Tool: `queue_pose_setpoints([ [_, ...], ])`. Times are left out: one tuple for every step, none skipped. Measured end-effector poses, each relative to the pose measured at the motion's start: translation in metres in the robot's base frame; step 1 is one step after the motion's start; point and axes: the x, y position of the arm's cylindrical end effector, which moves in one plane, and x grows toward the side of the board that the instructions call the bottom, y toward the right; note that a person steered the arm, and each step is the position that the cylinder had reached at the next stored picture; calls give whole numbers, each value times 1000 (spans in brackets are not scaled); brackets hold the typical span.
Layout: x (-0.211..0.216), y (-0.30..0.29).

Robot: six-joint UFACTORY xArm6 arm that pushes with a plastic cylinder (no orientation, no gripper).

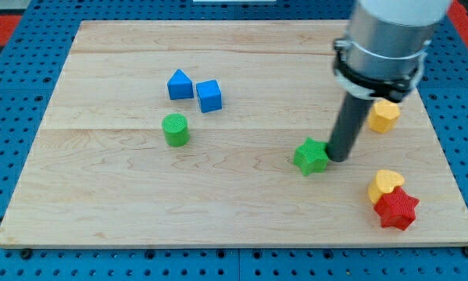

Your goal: Move the green star into the green circle towards the left

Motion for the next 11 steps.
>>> queue_pose_setpoints([
  [10, 19],
  [27, 38],
  [30, 16],
  [17, -28],
  [-6, -64],
  [-28, -56],
  [-33, -103],
  [-25, -163],
  [-24, -190],
  [-24, -160],
  [-30, -103],
])
